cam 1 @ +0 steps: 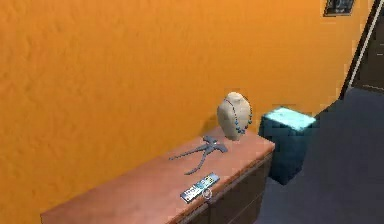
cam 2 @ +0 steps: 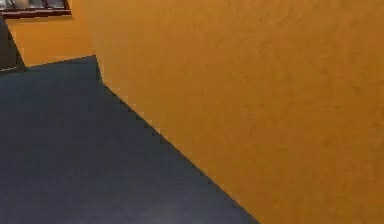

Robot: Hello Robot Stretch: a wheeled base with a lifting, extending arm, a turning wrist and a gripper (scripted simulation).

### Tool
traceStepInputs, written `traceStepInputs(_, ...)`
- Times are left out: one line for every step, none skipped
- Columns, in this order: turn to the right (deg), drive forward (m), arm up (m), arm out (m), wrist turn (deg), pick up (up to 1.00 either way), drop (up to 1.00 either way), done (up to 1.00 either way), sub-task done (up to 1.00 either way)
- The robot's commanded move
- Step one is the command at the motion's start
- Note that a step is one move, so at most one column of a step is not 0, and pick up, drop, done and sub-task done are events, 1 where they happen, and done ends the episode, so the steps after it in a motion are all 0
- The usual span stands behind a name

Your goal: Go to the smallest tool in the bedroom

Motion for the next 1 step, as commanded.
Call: traceStepInputs(0.0, 0.00, 0.00, 0.00, 0.0, 0.00, 0.00, 1.00, 0.00)
